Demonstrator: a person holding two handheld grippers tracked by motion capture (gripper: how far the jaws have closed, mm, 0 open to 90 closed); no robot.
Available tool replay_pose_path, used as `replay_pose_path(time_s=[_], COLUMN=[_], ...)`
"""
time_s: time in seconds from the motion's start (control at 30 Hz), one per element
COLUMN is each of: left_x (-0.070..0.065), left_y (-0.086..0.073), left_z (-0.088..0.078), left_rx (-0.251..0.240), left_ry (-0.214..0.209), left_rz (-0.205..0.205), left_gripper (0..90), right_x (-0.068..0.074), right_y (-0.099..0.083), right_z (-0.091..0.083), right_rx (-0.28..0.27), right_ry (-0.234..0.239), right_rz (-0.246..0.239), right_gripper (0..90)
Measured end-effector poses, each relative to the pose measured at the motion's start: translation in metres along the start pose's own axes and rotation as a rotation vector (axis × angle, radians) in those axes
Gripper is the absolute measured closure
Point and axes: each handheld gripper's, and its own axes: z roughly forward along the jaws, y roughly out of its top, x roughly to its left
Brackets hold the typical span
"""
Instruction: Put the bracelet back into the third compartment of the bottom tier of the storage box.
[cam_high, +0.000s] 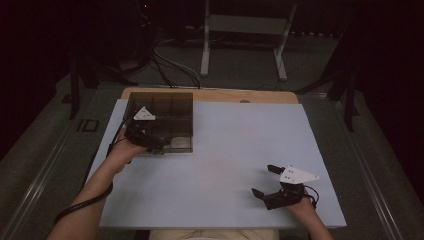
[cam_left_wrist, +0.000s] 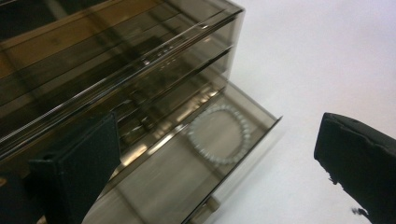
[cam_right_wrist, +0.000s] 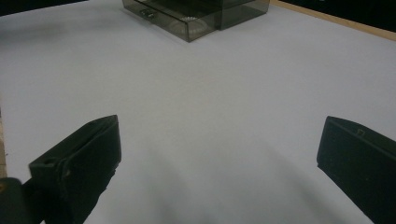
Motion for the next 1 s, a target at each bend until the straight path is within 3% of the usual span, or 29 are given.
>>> replay_pose_path(time_s=[0.33, 0.47, 0.7, 0.77, 0.9, 1.0], left_x=[0.000, -0.003, -0.010, -0.013, -0.018, -0.022], left_y=[-0.020, -0.027, -0.038, -0.041, -0.047, -0.053], left_z=[-0.011, -0.014, -0.018, -0.019, -0.021, -0.022], left_rx=[0.006, 0.012, 0.005, 0.005, -0.012, -0.018], left_ry=[0.028, 0.080, 0.102, 0.136, 0.142, 0.169], left_rz=[-0.023, -0.038, -0.043, -0.041, -0.060, -0.063], left_gripper=[1.8, 1.9, 1.9, 1.9, 1.9, 1.9], right_x=[0.000, 0.000, 0.000, 0.000, 0.000, 0.000], right_y=[0.000, 0.000, 0.000, 0.000, 0.000, 0.000], right_z=[0.000, 0.000, -0.001, -0.001, -0.001, -0.001], right_rx=[0.001, -0.001, -0.001, -0.001, 0.000, 0.000], right_ry=[0.000, -0.001, -0.002, -0.004, -0.003, -0.003], right_rz=[-0.002, -0.002, -0.002, -0.003, -0.003, -0.003], right_gripper=[0.0, 0.0, 0.0, 0.0, 0.0, 0.0])
